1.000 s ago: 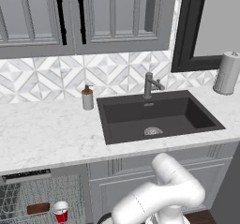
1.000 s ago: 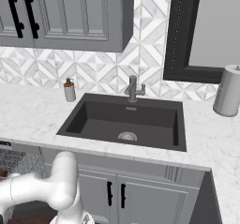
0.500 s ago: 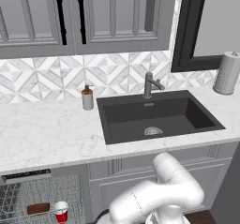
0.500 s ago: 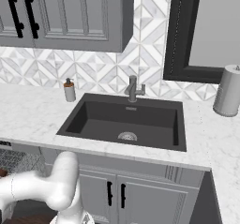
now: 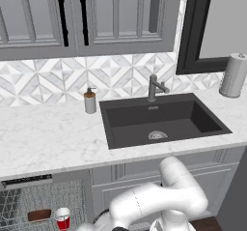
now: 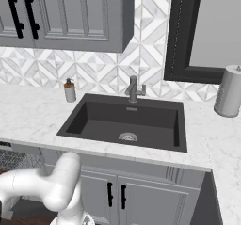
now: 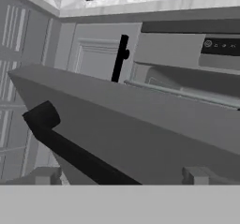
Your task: Pick up the cup and bowl from the counter, place them in the dishwasher, and close the dishwasher door.
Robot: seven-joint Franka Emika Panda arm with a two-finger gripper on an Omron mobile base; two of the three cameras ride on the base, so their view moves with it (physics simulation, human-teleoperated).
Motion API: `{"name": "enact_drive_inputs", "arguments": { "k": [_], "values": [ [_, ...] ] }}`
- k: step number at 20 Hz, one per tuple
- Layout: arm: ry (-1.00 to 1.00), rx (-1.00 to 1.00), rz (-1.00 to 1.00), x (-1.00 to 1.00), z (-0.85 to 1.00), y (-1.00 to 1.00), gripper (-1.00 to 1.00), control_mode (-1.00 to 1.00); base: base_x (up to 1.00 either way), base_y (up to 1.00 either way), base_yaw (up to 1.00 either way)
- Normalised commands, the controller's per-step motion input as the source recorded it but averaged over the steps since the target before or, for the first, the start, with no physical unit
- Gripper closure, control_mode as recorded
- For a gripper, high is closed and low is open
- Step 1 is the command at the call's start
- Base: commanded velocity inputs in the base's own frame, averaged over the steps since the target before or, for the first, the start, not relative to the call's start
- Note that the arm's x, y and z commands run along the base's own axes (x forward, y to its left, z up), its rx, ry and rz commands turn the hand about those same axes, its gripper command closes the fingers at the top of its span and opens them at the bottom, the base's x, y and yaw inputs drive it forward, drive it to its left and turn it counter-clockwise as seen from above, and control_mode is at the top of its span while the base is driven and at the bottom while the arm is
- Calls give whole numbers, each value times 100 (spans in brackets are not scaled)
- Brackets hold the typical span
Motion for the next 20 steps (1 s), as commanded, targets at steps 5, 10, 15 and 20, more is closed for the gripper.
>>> {"name": "enact_drive_inputs", "arguments": {
  "k": [5, 10, 15, 20],
  "values": [
    [23, -40, 0, -63, -100, 99, -100, -100, 0, 0, 0],
    [9, -54, -14, -34, -100, 90, -100, -100, 0, 0, 0],
    [11, -75, -2, -77, -100, 95, -100, -100, 0, 0, 0],
    [-13, -83, 7, 38, -100, 54, -100, -100, 0, 0, 0]
  ]
}}
